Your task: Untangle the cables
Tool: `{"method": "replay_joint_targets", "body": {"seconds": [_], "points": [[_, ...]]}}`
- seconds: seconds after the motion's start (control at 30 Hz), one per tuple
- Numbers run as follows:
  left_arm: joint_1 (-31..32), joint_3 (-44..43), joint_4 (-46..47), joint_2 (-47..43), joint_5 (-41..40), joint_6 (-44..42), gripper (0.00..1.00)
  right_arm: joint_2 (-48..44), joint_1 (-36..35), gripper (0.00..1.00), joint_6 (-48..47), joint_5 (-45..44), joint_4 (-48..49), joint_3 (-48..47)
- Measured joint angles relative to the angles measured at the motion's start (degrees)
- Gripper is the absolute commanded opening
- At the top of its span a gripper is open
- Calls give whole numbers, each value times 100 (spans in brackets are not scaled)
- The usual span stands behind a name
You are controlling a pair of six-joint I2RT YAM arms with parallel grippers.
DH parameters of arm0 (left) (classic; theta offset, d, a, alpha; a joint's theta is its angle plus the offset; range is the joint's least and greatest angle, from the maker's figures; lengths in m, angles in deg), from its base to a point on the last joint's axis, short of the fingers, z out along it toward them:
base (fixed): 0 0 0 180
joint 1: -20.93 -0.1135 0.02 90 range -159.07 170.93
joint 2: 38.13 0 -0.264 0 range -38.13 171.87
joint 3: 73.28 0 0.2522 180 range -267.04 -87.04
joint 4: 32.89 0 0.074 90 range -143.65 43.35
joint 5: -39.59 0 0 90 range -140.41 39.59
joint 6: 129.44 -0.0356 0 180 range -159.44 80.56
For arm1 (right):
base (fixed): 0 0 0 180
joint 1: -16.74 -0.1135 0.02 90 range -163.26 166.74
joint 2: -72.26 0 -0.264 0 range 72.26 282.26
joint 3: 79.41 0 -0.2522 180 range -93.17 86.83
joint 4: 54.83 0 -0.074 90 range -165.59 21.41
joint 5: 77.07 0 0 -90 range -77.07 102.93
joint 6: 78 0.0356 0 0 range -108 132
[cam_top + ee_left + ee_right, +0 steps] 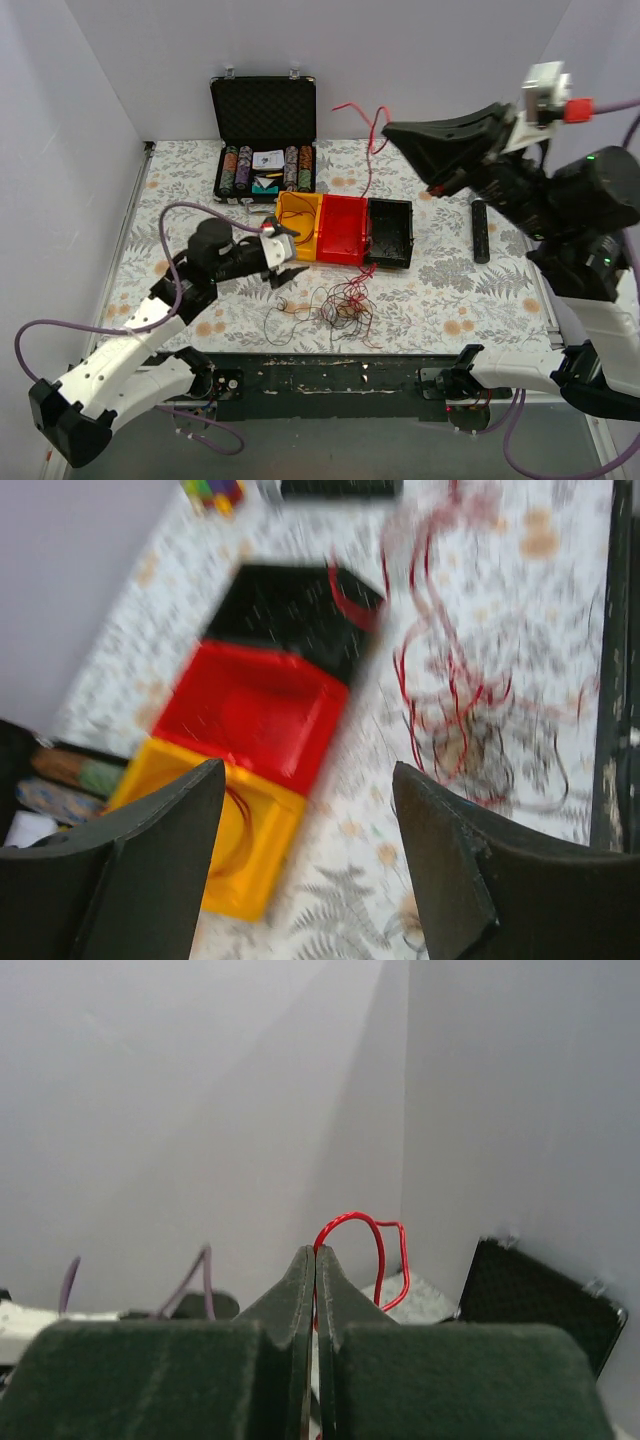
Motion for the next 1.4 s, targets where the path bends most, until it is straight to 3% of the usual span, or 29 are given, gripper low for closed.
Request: {"method": "replay_joint_targets", "body": {"seconds": [0.1,0.2,0.43,0.6,0.8,1.03,1.4], "points": [[-24,-1027,68,-9,293,479,73,-4,0,1,197,190,35,612],[-24,-1394,409,-68,538,1067,74,57,0,1,426,398,98,1226],[-24,-1084,1469,225,918,2804,76,68,0,1,916,748,470,1720],[-31,-708,1985,398,824,3683,63,-7,0,1,1128,894,861,1725],[-39,-702,2592,439,835,4321,72,-81,0,1,1296,1027,1143,1954],[-39,-660,3038,638,1102,4618,73,-28,0,1,1480,1198,1416,2129],[-26,-146,3244,1032,1207,4256,70,162,0,1,1773,1460,1888,2096]]}}
